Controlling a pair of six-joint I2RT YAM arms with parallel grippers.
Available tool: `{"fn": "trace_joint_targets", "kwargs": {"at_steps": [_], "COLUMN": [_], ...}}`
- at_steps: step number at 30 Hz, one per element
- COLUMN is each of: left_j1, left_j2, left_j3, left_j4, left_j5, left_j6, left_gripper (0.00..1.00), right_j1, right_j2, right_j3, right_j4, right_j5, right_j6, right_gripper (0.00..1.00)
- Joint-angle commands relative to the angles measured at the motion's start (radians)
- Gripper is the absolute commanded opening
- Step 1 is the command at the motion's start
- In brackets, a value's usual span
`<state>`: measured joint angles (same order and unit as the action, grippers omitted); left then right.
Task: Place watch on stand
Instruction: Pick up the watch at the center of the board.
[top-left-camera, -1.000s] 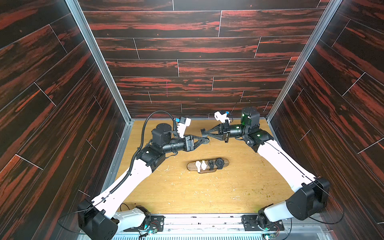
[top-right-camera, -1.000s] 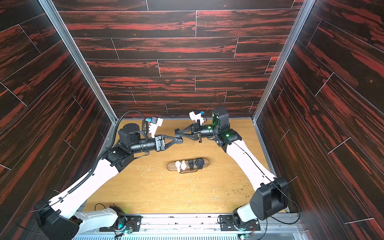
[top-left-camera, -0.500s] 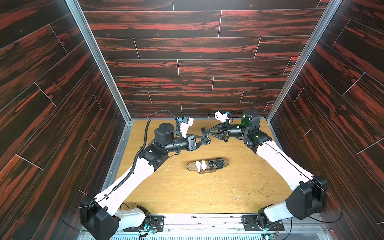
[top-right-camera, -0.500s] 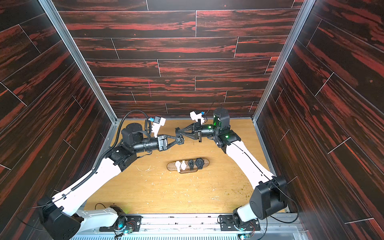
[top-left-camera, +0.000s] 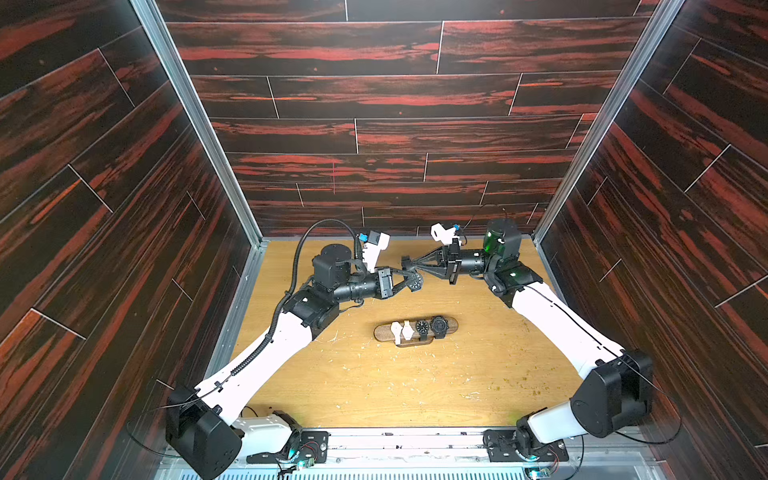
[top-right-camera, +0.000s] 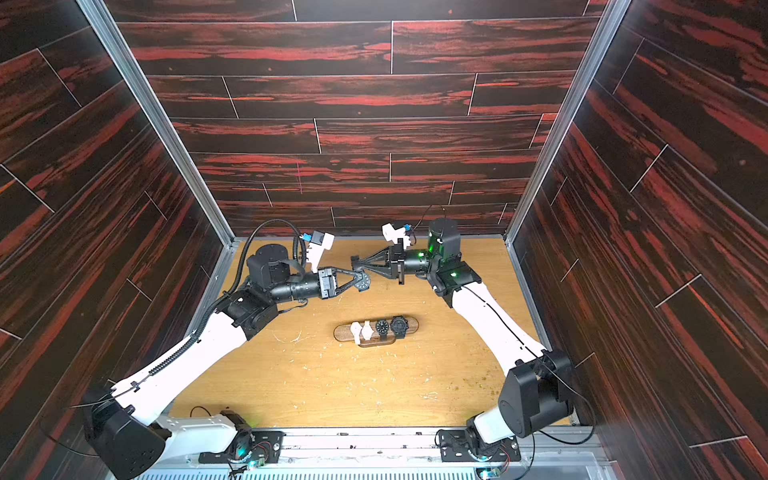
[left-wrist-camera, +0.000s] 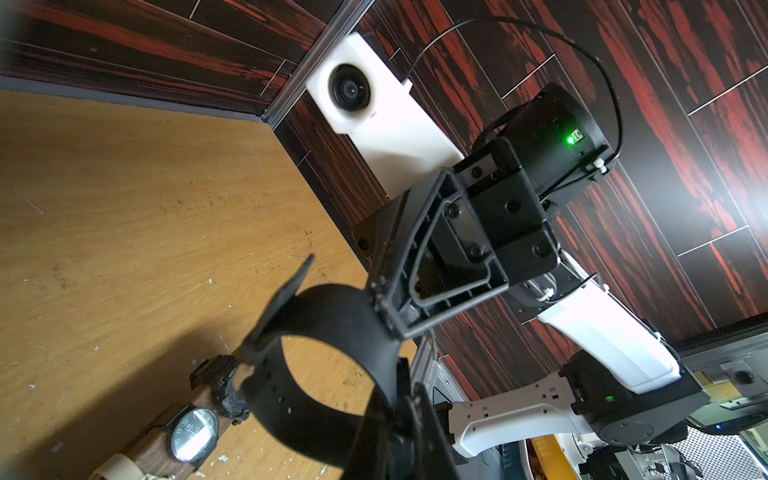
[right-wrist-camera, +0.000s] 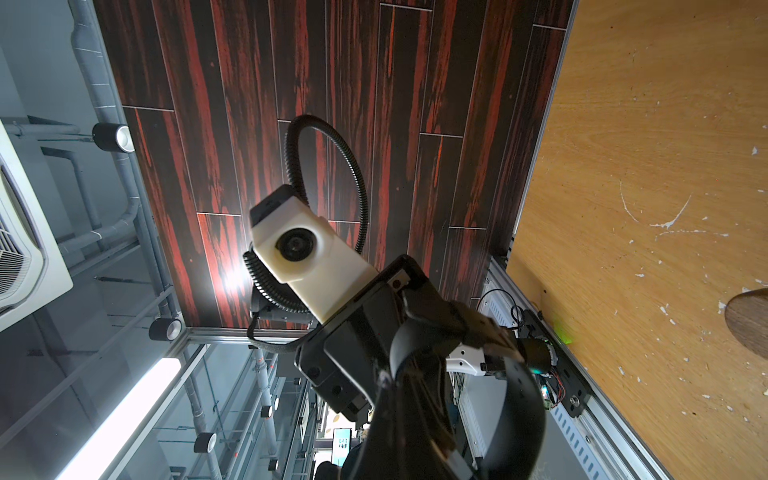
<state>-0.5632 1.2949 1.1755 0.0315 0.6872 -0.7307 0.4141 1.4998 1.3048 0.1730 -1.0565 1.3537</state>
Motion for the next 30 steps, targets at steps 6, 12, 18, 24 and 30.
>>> {"fn": "trace_joint_targets", "kwargs": {"at_steps": [6, 12, 18, 24, 30], "left_j1": [0.010, 0.095, 0.173, 0.221, 0.263], "left_j2": [-0.033, -0.082, -0.127, -0.112, -0.112], "left_j3": [-0.027, -0.169, -0.266, -0.287, -0.325], "left_j4": [0.009, 0.101, 0.132, 0.041, -0.067], "left_j5": [-0.025, 0.008, 0.035, 0.102, 0.144], "left_j6": [-0.020, -0.138, -0.193, -0.174, -0.132], "left_gripper": [0.04, 0.03, 0.02, 0.00, 0.00], "right_j1": [-0.015, -0.053, -0.079, -0.099, -0.132], "right_j2": [0.007, -0.006, -0.012, -0.024, -0.033], "right_j3": [-0.005, 0.004, -0.006, 0.041, 0.040], "right_j4": [-0.139, -0.337, -0.487, -0.729, -0.877], "right_j5": [0.015, 0.078, 0.158, 0.318, 0.451], "right_j6": [-0.136, -0.301, -0.439, -0.644, -0.773], "right_gripper": [0.28, 0.30, 0.30, 0.30, 0.30]}}
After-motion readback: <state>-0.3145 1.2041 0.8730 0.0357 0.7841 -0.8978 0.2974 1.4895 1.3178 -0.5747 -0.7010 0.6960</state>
